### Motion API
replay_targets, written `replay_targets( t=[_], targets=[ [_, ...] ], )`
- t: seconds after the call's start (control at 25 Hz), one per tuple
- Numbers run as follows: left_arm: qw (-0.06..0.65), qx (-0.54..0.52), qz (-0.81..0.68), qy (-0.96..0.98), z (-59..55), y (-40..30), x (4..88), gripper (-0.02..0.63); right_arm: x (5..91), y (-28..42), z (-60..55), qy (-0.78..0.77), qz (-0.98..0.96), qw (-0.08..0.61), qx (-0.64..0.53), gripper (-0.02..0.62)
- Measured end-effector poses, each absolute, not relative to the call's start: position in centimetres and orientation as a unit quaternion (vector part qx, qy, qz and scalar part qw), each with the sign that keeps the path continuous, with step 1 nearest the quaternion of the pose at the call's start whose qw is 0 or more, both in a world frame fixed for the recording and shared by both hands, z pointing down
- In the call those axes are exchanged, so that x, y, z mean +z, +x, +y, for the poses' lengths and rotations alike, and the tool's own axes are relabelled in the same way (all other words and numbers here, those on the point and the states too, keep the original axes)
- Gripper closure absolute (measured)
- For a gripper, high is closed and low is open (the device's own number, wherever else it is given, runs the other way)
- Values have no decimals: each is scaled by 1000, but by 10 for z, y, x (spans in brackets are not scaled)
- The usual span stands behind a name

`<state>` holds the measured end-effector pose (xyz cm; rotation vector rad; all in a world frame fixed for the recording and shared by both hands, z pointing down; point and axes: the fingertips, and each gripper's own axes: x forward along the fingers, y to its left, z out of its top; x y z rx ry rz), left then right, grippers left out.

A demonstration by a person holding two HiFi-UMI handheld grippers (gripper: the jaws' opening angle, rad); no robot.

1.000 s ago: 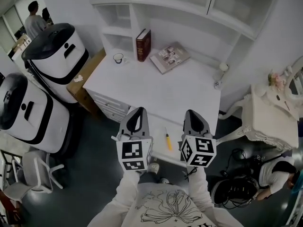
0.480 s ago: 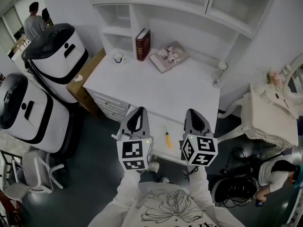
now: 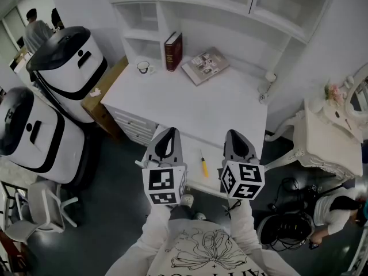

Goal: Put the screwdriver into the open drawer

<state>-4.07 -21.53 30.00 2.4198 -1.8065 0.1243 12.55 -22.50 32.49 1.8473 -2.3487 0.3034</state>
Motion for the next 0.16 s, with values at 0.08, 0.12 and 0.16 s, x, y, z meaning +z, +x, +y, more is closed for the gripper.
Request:
replay_targets(
  t=[0.08,0.12,0.16],
  targets=[
    [61,41,-597,799,-216,-40,300,598,326,126,-226,612,-781,71,101,592],
    [61,42,-597,799,-217,-40,300,598,326,126,-226,612,-781,71,101,592],
    [61,42,-597,799,-217,-39,301,598,326,126,-226,611,-782,71,101,592]
  ],
)
